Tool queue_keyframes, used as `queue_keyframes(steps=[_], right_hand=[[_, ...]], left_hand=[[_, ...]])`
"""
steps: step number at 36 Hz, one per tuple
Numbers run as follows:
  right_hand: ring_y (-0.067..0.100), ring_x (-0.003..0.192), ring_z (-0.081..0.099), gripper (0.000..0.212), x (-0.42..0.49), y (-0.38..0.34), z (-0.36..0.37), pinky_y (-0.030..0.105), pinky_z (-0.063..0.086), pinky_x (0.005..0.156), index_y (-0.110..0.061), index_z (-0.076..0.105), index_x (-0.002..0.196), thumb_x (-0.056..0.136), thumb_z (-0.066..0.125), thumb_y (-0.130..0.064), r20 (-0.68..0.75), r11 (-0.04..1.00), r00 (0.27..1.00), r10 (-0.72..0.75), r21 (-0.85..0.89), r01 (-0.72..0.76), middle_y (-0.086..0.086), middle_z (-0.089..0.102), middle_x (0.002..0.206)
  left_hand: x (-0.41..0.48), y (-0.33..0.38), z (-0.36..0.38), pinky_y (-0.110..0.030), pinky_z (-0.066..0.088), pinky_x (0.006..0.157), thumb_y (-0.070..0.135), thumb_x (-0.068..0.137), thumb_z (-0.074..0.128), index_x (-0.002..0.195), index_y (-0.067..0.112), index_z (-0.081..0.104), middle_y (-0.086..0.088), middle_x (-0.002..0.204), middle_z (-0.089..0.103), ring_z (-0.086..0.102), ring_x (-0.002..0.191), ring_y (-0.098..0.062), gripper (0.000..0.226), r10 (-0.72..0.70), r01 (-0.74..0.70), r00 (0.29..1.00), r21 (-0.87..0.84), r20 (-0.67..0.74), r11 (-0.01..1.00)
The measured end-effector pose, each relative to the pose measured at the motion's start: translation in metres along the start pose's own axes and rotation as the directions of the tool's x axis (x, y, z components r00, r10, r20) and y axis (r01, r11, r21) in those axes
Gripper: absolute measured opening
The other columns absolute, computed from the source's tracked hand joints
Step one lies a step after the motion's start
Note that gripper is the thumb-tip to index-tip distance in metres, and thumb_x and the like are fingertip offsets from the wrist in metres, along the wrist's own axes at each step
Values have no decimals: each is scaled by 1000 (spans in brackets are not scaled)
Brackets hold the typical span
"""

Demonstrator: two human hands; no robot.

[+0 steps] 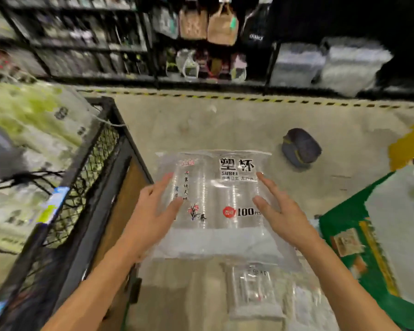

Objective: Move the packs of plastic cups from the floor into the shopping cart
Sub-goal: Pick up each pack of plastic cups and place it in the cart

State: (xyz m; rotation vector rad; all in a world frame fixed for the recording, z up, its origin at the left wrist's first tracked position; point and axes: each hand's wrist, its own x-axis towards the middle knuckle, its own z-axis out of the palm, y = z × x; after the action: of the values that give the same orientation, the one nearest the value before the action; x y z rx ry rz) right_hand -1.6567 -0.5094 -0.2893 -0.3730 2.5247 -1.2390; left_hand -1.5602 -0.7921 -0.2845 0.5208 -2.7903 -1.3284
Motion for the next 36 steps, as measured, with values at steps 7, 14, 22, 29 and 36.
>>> queue_keyframes(steps=[7,14,22,29,36], right_hand=[[4,145,29,55,-59,-96,-143,32,28,120,-54,37,151,100,56,-49,-75,999,997,-22,24,24,-23,36,152],[19,150,35,55,-124,-120,-214,45,35,121,-62,35,147,97,57,-55,-264,999,964,33,44,-22,-13,34,163],[11,149,35,52,-198,-110,-254,41,34,121,-70,37,140,95,60,-56,-542,983,821,181,115,-141,-18,35,161],[19,148,36,52,-290,-118,-248,51,34,121,-65,35,144,97,56,-55,-740,916,546,392,260,-306,-12,33,164],[7,143,37,53,-415,-127,-205,30,35,115,-50,42,149,100,60,-44,-843,849,213,494,413,-330,-18,41,153]], left_hand=[[-34,151,-63,-37,22,116,69,88,44,146,54,20,3,158,25,20,146,-13,65,132,-132,991,-13,24,991],[-37,236,-64,-49,27,116,79,79,42,140,62,21,10,159,25,28,144,-16,68,281,-280,956,-22,83,960],[-26,321,-29,-45,28,115,63,89,48,136,66,28,13,156,28,30,142,-18,51,493,-487,829,-90,266,868],[-35,388,17,-40,23,115,57,91,49,144,55,28,16,157,23,25,144,-15,56,672,-651,543,-253,504,716],[-114,432,72,-43,23,114,59,89,44,146,52,25,2,159,24,26,143,-20,61,712,-762,225,-336,666,554]])
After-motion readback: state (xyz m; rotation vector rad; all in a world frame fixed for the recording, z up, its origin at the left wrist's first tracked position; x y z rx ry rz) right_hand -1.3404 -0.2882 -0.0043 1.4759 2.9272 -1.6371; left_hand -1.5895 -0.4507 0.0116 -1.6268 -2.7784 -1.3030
